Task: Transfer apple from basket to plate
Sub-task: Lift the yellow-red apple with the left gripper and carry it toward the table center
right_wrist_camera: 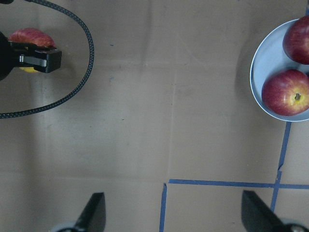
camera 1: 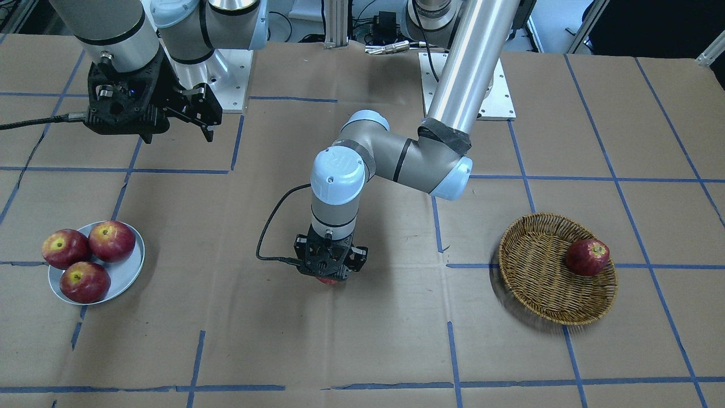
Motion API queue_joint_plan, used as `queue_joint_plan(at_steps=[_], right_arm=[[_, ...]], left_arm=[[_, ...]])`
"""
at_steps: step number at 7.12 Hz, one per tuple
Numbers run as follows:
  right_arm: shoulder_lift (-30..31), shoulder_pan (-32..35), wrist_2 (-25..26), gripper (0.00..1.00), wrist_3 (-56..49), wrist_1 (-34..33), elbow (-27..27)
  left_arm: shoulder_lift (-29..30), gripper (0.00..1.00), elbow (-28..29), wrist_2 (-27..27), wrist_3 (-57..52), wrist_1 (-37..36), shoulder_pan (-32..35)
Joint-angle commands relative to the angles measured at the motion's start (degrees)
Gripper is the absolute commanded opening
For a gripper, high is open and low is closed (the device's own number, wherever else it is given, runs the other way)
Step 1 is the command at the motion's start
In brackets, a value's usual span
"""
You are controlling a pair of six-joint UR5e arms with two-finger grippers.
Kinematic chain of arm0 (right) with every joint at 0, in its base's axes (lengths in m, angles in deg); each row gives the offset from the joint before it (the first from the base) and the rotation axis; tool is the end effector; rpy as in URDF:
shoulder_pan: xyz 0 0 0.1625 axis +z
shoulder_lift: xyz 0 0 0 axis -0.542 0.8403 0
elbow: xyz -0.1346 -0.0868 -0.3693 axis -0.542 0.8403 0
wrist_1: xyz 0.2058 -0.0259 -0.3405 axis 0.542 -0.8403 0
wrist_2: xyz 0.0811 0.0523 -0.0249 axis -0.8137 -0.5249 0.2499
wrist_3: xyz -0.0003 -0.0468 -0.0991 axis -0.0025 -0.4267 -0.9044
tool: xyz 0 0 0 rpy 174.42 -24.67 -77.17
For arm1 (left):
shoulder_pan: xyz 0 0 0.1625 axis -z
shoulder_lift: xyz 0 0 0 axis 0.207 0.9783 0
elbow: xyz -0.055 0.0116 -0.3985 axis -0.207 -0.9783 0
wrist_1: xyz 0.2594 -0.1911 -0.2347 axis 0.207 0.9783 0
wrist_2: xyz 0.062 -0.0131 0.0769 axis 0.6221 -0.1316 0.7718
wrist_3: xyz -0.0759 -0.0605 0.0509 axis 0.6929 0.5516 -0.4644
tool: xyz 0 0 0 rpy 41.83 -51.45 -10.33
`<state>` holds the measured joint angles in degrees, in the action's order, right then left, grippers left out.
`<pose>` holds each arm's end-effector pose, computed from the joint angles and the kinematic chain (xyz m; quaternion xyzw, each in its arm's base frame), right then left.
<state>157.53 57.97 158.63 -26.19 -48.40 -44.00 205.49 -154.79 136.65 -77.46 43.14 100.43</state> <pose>0.1405 -0.4594 0.4396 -0.0267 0.9991 0.0314 0.0043 -0.3623 -0.5288 0.1654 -0.0977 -0.9933 0.0586 0.0201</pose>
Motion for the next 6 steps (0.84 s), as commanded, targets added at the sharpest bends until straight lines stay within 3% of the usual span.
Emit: queue_joint_plan(at_steps=[1, 4, 6], right_arm=[[0.0, 0.0, 0.0, 1.0, 0.1, 0.0, 0.0], [0.0, -0.1, 0.0, 1.0, 0.0, 0.1, 0.0], [0.0, 0.0, 0.0, 1.0, 0.0, 0.1, 0.0]], left_arm=[[0.0, 0.99, 0.0, 0.1, 0.0, 0.2, 0.0], [-2.2, 0.99, -0.5, 0.3, -0.2, 1.0, 0.3], [-7.7, 0.99, 0.4, 0.3, -1.2, 7.0, -0.9]])
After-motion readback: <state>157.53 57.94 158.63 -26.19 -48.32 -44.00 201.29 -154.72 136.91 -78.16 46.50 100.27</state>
